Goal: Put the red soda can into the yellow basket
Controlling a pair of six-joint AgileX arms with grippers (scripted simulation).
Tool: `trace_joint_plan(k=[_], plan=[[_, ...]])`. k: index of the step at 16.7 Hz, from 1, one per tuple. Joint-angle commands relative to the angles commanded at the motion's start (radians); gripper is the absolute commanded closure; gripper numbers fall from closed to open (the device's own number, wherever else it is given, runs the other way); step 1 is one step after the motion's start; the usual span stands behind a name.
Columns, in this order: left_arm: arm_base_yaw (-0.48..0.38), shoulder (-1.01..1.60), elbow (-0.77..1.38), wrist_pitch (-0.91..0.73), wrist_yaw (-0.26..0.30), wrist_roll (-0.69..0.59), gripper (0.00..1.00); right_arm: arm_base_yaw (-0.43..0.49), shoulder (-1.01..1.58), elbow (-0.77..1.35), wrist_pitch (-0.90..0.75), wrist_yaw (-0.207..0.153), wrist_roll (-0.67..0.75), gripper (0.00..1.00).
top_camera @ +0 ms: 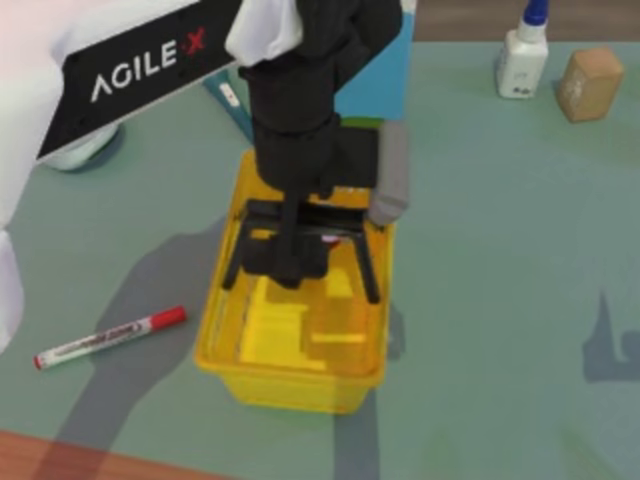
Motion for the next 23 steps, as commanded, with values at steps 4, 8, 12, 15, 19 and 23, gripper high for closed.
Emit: trace_joint_plan(k=[4,8,12,15,19,23], plan=[[0.000,0.000,0.000,0.000,0.000,0.000,0.30,0.000,0.000,0.000,0.000,0.000,0.000,0.00],[0.000,0.000,0.000,0.000,0.000,0.000,0.60,0.000,0.000,0.000,0.000,0.000,0.000,0.00],[0.000,0.000,0.000,0.000,0.000,0.000,0.90,0.000,0.000,0.000,0.000,0.000,0.000,0.00],[0.000,0.000,0.000,0.000,0.000,0.000,1.00,0.000,0.000,0.000,0.000,0.000,0.000,0.00],[0.000,0.000,0.000,0.000,0.000,0.000,1.00,0.000,0.000,0.000,0.000,0.000,0.000,0.00],[0.000,0.000,0.000,0.000,0.000,0.000,1.00,0.000,0.000,0.000,0.000,0.000,0.000,0.00]])
